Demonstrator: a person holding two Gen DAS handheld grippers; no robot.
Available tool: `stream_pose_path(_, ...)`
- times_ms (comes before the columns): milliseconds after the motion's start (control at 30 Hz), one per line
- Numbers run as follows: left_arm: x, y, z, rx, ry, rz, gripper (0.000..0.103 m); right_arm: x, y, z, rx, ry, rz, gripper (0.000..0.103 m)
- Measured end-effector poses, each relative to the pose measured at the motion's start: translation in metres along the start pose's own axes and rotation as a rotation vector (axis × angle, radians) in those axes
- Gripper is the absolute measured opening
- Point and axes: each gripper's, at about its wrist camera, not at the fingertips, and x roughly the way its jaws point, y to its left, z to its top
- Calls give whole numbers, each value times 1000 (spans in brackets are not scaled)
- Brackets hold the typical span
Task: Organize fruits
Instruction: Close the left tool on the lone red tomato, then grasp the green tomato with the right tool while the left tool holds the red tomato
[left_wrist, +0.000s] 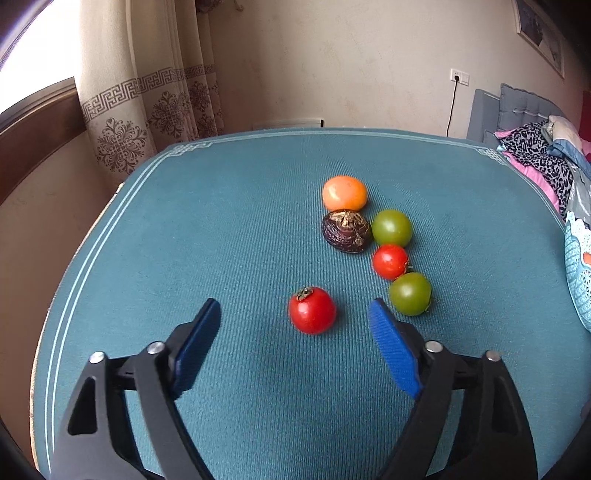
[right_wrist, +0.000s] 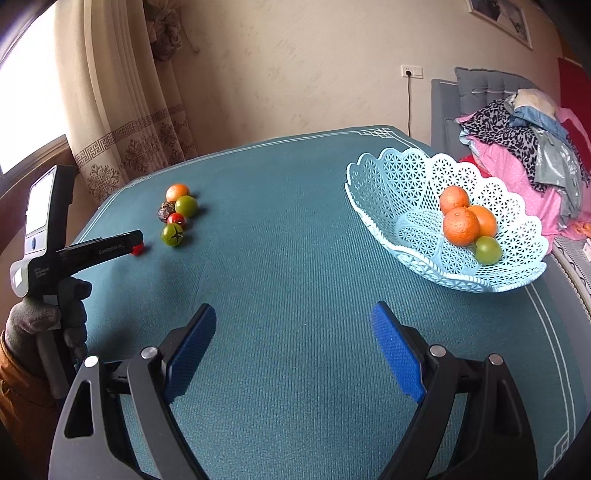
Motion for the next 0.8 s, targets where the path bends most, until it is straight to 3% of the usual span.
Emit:
stream_pose_path(200,12,-4,2,7,27,-46,60,6,4,1,-4,14,-2,85)
stream_pose_path(433,20,2,0,-17,37,-94,29,17,14,4,-18,32,5,85)
stream_pose_path(800,4,11,-3,-42,-19,-109,29,39,39,20,-66,65,53,85)
